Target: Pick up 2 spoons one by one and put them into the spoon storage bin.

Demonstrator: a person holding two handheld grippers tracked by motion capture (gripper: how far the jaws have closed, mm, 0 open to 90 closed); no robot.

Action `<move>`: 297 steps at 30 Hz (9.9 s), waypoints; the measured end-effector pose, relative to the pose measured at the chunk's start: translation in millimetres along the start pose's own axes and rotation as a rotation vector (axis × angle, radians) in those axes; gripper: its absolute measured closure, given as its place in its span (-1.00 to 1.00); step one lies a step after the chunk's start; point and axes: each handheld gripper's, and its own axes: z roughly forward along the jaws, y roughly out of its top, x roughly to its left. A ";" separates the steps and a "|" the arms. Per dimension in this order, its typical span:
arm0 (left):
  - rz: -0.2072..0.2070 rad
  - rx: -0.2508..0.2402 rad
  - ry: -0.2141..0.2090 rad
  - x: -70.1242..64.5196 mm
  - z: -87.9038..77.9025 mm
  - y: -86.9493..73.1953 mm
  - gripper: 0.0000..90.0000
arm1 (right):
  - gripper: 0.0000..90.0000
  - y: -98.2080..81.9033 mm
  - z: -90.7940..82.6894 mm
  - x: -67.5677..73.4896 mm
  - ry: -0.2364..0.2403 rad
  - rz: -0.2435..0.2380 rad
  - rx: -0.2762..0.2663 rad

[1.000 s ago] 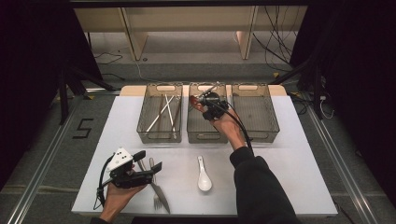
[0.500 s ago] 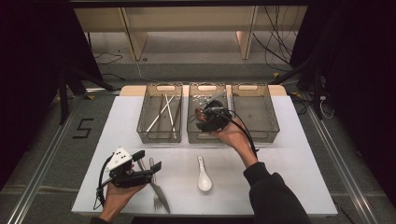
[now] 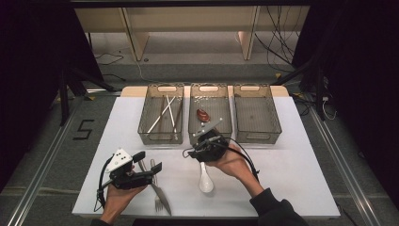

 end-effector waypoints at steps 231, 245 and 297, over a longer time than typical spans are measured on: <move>-0.021 -0.006 0.056 17.8 -5.3 0.5 -0.60 | -0.03 2.4 -33.0 -67.1 -0.194 0.101 -0.098; -0.024 0.017 0.061 22.8 -2.3 0.1 -0.59 | -0.21 -48.6 -51.2 -37.2 -0.141 0.147 -0.163; 0.092 0.248 0.079 38.0 24.2 14.5 -0.27 | -0.28 -142.5 -67.8 -5.8 -0.115 0.254 -0.216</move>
